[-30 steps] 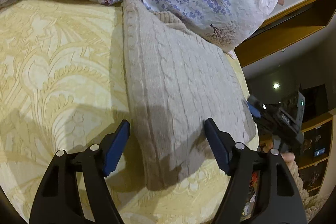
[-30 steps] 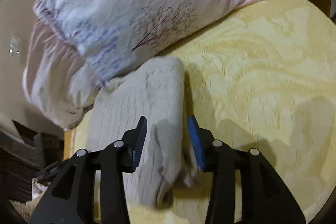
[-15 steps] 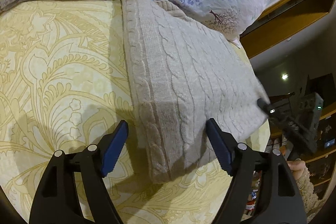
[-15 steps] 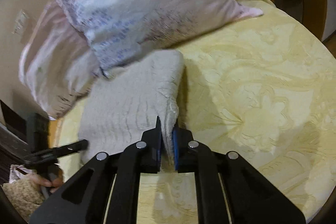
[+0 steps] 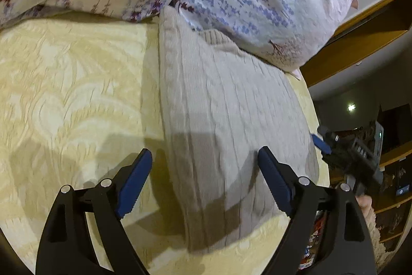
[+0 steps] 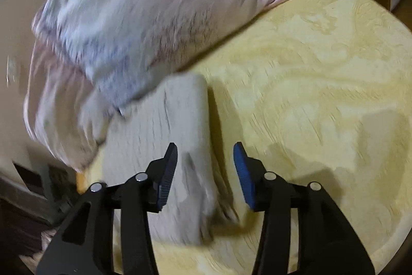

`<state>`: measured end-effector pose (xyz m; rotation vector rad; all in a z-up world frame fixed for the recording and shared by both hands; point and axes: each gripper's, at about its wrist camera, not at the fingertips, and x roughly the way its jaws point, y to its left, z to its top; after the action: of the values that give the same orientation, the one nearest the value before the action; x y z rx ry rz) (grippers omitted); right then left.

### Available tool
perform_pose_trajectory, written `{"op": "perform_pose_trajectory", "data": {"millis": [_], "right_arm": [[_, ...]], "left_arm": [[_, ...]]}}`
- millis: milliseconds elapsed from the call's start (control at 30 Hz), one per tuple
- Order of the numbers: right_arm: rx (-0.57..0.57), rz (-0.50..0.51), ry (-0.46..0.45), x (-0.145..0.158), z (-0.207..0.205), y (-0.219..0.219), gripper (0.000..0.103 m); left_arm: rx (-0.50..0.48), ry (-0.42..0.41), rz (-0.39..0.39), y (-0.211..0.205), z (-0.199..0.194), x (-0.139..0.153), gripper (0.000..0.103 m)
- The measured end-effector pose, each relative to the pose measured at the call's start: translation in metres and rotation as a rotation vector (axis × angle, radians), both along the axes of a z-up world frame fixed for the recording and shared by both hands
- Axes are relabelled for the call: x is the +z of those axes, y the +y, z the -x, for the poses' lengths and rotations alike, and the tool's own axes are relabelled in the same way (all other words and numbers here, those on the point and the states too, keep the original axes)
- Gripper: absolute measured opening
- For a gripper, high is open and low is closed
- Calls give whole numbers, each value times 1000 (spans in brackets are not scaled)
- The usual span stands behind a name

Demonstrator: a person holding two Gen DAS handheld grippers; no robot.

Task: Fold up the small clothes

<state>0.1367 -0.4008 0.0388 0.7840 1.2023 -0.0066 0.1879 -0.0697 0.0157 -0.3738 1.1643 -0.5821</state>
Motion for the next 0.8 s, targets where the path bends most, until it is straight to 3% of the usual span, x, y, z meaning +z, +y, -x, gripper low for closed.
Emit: {"op": "perform_pose_trajectory", "data": {"millis": [167,233,267,333,467,567,633,700,800], "right_arm": [[-1,-61,50,-28,-42,4,48],[44,-61,45,-31,-50,15,17],[78,-14,28,-29,-52,21,9],[89,71,-4,-22,-49,25,8],[7,68,70,-43,-40,11,7],[5,36,88,-51,-40,11,13],[-13,-9,81,-46,-38,7,29],[-32,-49,72,-42,-33,-1,55],[-49,-109,61,-38,-22,-9,64]], "left_arm": [[11,23,-1,-7,-21,-5,85],[17,31,2,-9,-27,-6,85],[17,29,1,-9,-28,-5,85],[15,23,-2,-9,-30,-4,85],[9,29,-2,-8,-32,-4,85],[5,35,-13,-9,-32,-6,85],[-1,31,-22,-10,-32,-4,85],[-7,28,-37,-16,-35,-3,85],[-13,24,-53,-26,-38,-1,87]]}}
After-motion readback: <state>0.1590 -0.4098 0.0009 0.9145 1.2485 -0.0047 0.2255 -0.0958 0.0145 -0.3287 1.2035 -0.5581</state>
